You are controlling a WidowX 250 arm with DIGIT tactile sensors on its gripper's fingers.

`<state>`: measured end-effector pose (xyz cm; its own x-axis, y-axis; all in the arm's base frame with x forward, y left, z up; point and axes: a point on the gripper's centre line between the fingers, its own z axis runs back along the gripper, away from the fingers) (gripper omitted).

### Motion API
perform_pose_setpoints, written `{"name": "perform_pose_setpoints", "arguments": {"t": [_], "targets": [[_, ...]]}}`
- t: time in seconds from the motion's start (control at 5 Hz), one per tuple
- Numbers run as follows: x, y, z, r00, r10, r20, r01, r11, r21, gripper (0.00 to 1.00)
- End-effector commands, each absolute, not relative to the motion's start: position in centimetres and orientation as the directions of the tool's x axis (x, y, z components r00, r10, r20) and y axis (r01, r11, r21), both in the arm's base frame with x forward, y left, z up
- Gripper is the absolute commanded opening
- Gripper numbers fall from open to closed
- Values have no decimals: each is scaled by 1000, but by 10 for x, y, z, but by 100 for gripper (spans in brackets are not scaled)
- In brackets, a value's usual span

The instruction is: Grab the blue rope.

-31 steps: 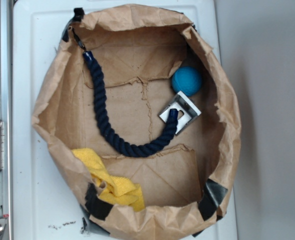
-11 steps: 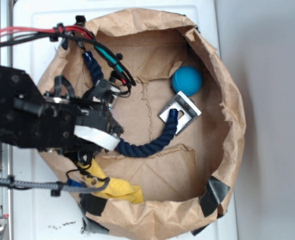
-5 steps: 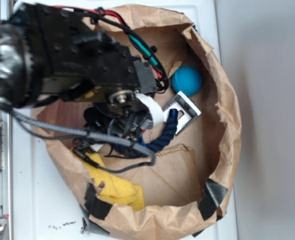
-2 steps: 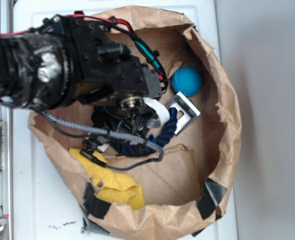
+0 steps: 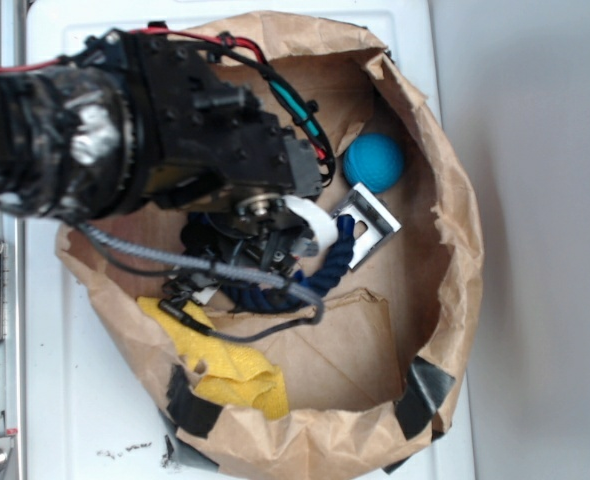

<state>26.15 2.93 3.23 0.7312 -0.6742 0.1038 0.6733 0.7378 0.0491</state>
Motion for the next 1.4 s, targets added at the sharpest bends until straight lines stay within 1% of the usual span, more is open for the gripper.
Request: {"name": "perform_pose_setpoints", "arguments": {"t": [0.0, 0.2, 0.4, 0.6, 0.8, 1.0, 1.2], "targets": [[253, 37, 62, 693, -699, 175, 705, 708, 38, 100], [252, 27, 52, 681, -718, 145, 719, 693, 52, 100], [254, 19, 44, 674, -725, 140, 727, 685, 46, 100], [255, 12, 33, 667, -736, 116, 737, 675, 46, 100], [253, 7, 28, 661, -742, 109, 741, 669, 58, 100], [255, 10, 30, 677, -727, 115, 725, 686, 62, 100], [256, 14, 31, 699, -705, 120, 704, 708, 57, 0]]}}
